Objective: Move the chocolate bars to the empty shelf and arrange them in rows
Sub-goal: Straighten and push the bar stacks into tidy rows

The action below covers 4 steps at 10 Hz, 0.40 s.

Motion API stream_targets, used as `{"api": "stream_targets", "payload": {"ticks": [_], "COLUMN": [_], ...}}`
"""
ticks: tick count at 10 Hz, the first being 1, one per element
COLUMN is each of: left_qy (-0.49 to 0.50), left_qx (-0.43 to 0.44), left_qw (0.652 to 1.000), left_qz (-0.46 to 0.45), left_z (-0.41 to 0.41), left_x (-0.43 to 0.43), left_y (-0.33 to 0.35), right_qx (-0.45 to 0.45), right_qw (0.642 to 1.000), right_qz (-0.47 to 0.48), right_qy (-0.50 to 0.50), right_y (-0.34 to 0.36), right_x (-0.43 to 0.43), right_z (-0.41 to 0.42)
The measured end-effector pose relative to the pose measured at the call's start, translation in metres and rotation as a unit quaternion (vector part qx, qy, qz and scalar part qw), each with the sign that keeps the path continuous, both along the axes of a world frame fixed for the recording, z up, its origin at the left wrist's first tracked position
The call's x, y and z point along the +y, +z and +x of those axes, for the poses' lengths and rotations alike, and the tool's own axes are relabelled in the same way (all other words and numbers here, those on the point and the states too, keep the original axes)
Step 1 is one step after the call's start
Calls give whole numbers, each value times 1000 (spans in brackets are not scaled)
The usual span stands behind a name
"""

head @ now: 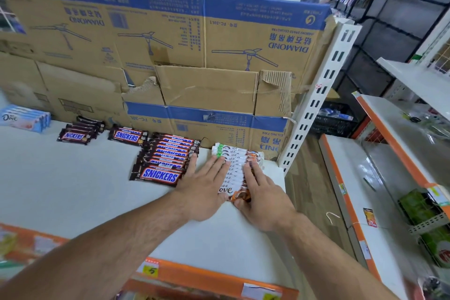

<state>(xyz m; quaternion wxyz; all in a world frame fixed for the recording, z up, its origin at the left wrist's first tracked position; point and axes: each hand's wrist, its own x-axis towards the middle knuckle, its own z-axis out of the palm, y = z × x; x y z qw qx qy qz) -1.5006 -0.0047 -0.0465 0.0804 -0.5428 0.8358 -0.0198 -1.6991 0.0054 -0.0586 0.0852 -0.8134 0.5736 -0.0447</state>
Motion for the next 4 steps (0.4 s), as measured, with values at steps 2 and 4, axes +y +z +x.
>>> {"api": "stream_targets", "payload": {"ticks": [2, 4], "left_qy": [8, 9], "left_qx": [-8, 63], "left_qw": [1000, 998], "left_qz": [7, -6], "left_z": [-1, 5], "left_x": [2, 15], "left_y": [3, 15], "right_qx": [40, 70], "right_qw": [999, 995], "right_qz": [22, 11], "right_qy": [-12, -75], "right_y": [10, 22], "right_x": [1, 15], "right_z": [5, 15]}}
